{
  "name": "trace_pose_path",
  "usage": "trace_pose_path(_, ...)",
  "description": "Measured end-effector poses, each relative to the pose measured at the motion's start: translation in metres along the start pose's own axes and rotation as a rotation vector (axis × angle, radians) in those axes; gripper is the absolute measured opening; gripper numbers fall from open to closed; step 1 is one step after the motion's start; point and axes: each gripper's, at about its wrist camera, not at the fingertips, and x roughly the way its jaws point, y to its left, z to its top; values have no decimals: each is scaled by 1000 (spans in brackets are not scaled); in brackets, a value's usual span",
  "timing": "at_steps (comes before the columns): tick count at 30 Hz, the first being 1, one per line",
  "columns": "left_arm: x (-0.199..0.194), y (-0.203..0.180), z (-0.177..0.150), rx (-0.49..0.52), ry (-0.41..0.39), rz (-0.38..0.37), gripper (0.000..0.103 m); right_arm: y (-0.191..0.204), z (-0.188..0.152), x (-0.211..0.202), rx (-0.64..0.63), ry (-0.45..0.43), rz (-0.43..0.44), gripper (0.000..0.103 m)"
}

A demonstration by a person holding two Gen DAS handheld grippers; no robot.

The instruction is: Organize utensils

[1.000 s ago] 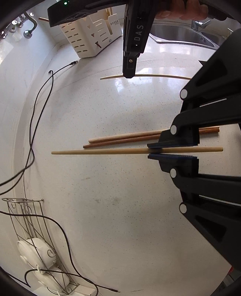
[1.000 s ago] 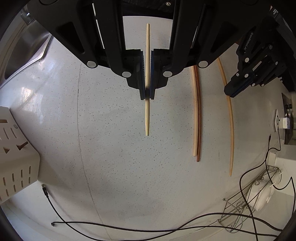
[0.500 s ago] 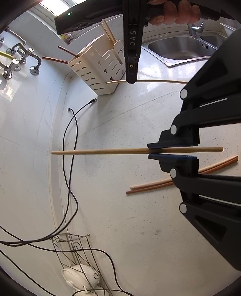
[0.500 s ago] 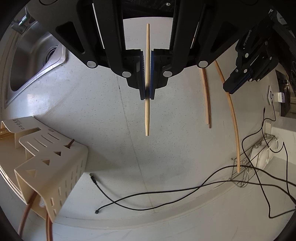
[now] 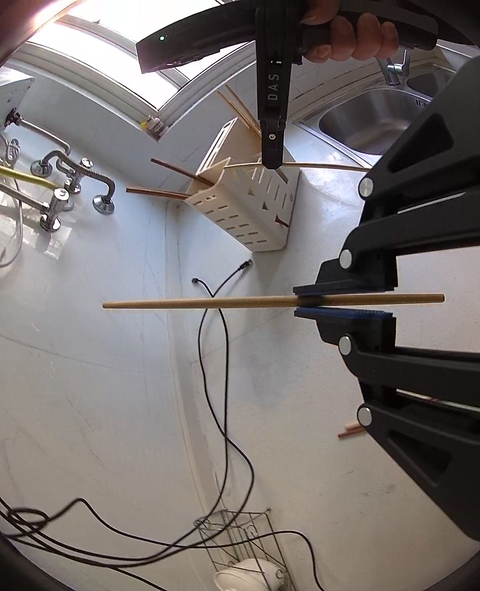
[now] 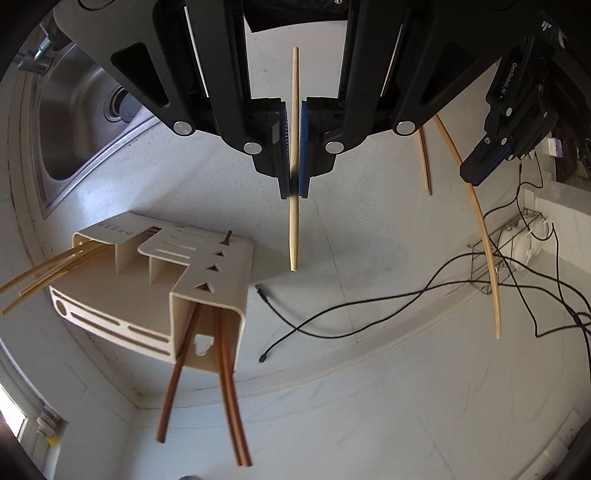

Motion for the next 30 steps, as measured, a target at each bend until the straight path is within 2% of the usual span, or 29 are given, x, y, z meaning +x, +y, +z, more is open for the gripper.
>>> trace_pose_path(9, 2, -44, 45, 75, -70, -55, 6, -50, 28, -44, 76, -116, -31, 4)
trace_pose_path(30, 28, -139, 109, 229, -183, -166, 6, -118, 56, -99, 161, -361, -96, 4)
